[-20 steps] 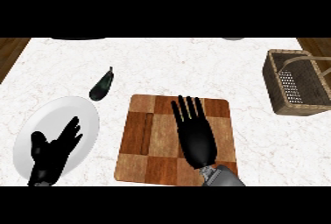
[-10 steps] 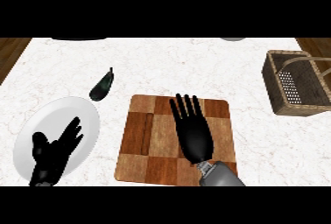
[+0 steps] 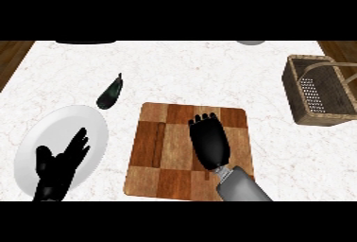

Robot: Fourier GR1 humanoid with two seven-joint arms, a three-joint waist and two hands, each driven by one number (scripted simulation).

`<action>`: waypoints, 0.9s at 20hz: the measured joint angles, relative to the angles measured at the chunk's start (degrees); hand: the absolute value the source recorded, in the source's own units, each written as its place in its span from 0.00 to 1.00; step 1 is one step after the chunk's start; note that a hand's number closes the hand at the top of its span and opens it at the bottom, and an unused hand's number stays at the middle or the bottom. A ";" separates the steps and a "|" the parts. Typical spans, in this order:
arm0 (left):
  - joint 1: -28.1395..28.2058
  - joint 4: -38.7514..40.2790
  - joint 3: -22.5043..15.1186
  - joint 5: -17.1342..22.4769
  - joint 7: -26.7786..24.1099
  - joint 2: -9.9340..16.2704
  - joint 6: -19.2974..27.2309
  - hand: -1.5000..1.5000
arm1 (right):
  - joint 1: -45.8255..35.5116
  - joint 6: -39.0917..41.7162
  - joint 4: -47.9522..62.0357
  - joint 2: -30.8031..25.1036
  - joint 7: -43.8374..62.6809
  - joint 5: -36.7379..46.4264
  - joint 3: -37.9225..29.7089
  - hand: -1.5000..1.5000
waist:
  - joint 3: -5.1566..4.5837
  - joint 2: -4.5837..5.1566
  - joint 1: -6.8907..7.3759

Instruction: Pick the lemon from the cutting board and place it in the basket

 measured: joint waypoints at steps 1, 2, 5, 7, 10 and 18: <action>0.22 -0.21 0.12 0.07 0.00 0.11 -0.30 0.50 | 0.17 -0.55 0.25 0.09 0.22 0.78 0.37 1.00 | -0.05 -0.06 0.00; -0.02 0.43 0.63 0.38 -0.10 0.33 -0.88 0.50 | -0.29 0.05 0.03 0.17 0.09 1.07 0.32 1.00 | -0.04 -0.03 -0.06; -0.29 0.60 0.74 -0.17 0.62 0.19 -0.91 0.50 | -1.05 -0.34 0.77 0.33 -0.44 2.08 0.16 1.00 | 0.08 -0.02 -0.07; -0.33 0.23 0.58 -0.72 1.60 -0.25 -0.27 0.50 | -0.50 -0.28 0.28 0.84 0.77 2.59 1.22 1.00 | 0.14 -0.06 -0.07; 0.13 -0.48 0.89 -0.74 2.49 -0.25 0.08 0.50 | 1.69 6.08 -4.45 1.13 1.92 -1.45 -0.42 1.00 | 0.15 -0.05 -0.52; 1.09 -1.25 1.51 -0.66 2.58 -0.23 0.03 0.50 | 6.39 20.77 -24.06 1.50 13.11 -18.24 -4.01 1.00 | 0.25 0.11 -1.32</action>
